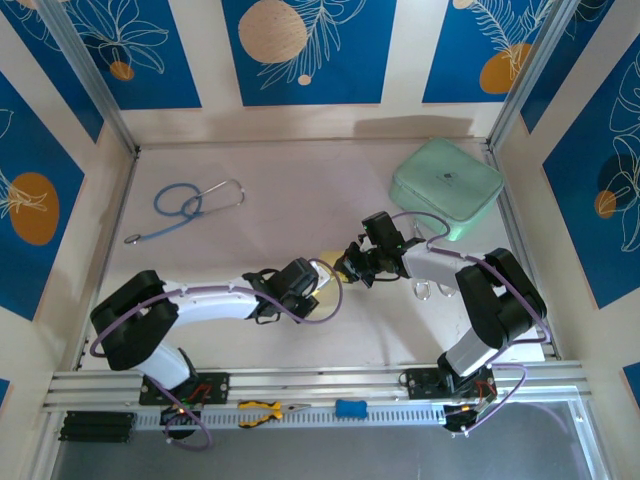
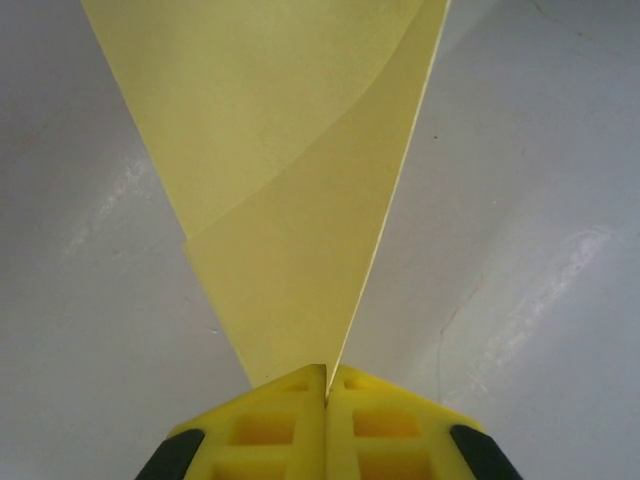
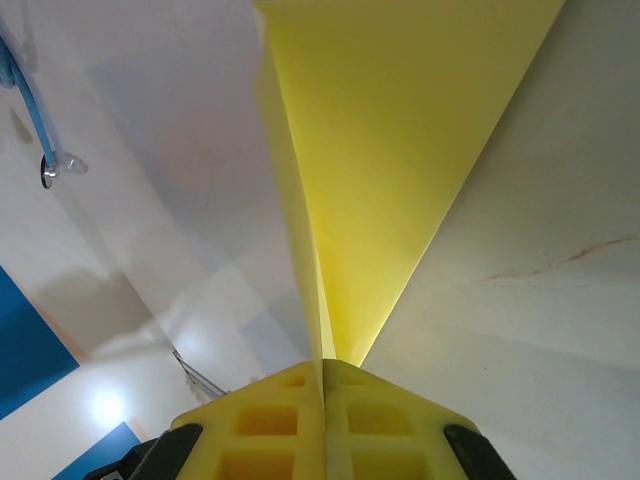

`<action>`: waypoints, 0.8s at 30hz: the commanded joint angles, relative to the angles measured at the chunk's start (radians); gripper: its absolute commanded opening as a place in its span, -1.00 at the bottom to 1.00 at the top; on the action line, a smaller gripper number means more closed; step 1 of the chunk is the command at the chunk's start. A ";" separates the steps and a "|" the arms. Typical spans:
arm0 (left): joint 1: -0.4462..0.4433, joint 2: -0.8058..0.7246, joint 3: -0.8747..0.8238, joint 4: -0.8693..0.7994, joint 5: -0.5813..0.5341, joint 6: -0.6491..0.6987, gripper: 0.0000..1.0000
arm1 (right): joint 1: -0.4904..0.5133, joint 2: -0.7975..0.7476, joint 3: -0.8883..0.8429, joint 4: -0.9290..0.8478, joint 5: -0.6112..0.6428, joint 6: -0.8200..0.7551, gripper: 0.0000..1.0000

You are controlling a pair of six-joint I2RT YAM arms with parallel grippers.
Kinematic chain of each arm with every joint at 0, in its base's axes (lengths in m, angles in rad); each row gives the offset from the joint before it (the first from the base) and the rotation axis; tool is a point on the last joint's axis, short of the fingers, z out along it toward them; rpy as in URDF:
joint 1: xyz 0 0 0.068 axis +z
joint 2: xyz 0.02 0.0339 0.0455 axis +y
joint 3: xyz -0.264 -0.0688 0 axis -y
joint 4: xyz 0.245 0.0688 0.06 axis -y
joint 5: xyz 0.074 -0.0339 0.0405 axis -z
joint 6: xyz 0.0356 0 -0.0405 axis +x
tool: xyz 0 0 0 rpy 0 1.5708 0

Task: Fold a paper plane with a square sheet of paper (pick it up from the middle)
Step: Fold the wing for the fifth time at the center of the table.

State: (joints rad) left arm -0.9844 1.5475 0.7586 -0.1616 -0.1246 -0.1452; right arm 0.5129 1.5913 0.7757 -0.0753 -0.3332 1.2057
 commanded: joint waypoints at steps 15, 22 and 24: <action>0.040 0.056 0.005 0.121 0.304 -0.110 -1.00 | -0.030 -0.295 -0.057 -0.248 0.252 -0.140 -0.18; 0.083 0.085 -0.016 0.201 0.460 -0.162 -1.00 | -0.020 -0.379 -0.147 -0.091 0.201 -0.233 -0.24; 0.100 0.096 -0.026 0.233 0.507 -0.185 -1.00 | -0.003 -0.382 -0.154 -0.063 0.192 -0.260 -0.27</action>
State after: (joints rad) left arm -0.9070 1.6249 0.7536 0.0101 0.2657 -0.2836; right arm 0.4915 1.2274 0.6350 -0.2089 -0.1169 1.0130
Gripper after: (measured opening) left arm 0.064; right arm 0.370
